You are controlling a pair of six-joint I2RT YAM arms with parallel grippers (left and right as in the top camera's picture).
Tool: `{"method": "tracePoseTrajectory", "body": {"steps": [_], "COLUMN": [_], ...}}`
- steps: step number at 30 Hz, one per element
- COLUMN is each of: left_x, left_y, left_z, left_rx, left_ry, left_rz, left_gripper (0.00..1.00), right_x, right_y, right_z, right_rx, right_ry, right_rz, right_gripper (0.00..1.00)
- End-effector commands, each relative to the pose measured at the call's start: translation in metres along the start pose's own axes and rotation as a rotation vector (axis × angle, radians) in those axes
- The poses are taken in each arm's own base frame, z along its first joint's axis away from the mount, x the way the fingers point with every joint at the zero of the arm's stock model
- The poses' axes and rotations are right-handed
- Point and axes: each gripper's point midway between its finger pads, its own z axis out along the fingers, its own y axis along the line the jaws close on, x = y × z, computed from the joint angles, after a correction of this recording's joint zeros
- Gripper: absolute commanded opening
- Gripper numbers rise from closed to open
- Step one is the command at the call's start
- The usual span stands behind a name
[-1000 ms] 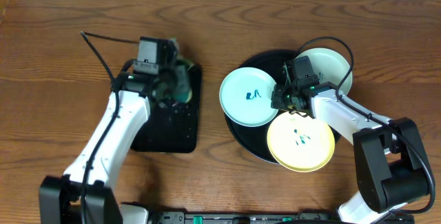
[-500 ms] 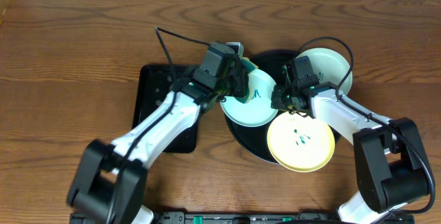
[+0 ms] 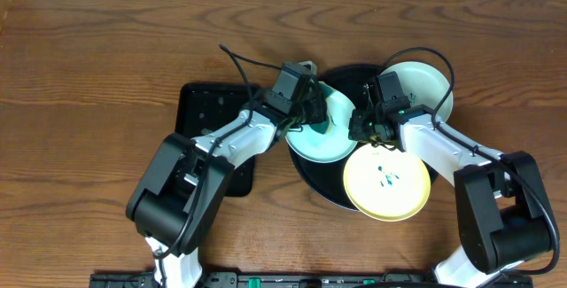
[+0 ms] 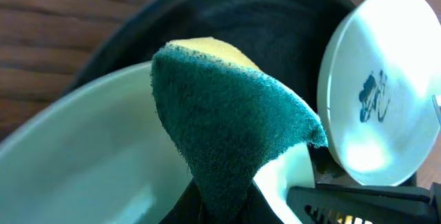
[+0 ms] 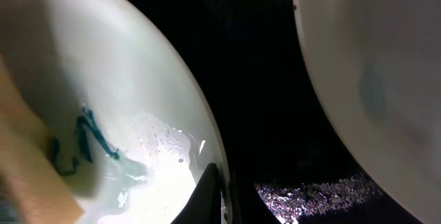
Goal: Clean dirty plates on tray and stack at the side
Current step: 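Scrub the tilted plate with the sponge held in the left gripper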
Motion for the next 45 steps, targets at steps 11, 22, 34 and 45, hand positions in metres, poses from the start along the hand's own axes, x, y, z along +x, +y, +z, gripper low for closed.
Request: {"method": "tracePoseTrajectory", "body": {"steps": [11, 22, 34, 45], "left_x": [0.052, 0.074, -0.017, -0.010], "left_y": [-0.018, -0.012, 0.047, -0.001], "left_z": [0.023, 0.016, 0.003, -0.008], "left_rx": [0.067, 0.071, -0.144, -0.019], "left_ry": [0.179, 0.291, -0.065, -0.031], "left_rz": [-0.001, -0.042, -0.167, -0.133], "left_gripper": [0.08, 0.11, 0.11, 0.10], "right_x": [0.008, 0.009, 0.014, 0.015], "right_y": [0.001, 0.000, -0.002, -0.003], "right_z": [0.002, 0.002, 0.002, 0.002], "right_rx": [0.011, 0.012, 0.024, 0.025], "right_ry": [0.034, 0.036, 0.056, 0.060], "right_rz": [0.000, 0.000, 0.004, 0.004], "right_gripper": [0.03, 0.03, 0.02, 0.02]}}
